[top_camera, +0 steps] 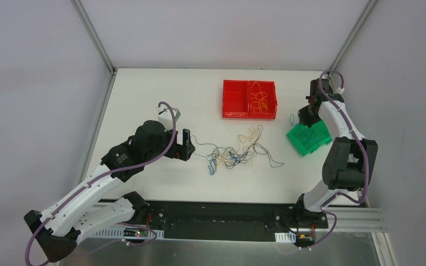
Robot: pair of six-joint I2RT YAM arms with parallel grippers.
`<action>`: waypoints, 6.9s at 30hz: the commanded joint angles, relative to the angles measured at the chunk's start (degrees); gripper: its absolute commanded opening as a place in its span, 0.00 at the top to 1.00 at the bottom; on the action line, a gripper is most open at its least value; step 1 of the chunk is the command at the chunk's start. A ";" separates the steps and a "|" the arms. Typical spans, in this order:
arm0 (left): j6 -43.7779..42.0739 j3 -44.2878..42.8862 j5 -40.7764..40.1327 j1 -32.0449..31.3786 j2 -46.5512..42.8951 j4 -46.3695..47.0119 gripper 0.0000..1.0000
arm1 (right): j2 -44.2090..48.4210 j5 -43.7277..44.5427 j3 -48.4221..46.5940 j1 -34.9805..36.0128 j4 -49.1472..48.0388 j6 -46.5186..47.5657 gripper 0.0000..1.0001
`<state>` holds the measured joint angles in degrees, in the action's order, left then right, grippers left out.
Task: Untangle the cables
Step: Place the cable in the bin, then untie the cable.
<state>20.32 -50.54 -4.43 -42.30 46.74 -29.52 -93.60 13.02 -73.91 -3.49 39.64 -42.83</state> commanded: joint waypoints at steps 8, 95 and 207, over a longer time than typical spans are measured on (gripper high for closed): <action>-0.36 -2.61 1.48 0.25 -0.20 -0.29 0.10 | 6.50 2.77 -0.50 -0.49 3.29 -1.30 1.00; 15.47 3.84 -1.35 4.34 34.02 19.52 0.74 | -5.45 4.63 6.71 41.89 -14.41 15.55 0.29; 22.03 19.53 17.56 34.48 7.59 19.09 1.00 | 42.79 23.73 9.71 4.66 13.31 0.92 1.00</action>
<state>34.37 -36.38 6.72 -16.78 60.18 -2.50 -52.25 31.03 -64.73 4.19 51.27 -38.48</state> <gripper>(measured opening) 0.020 0.006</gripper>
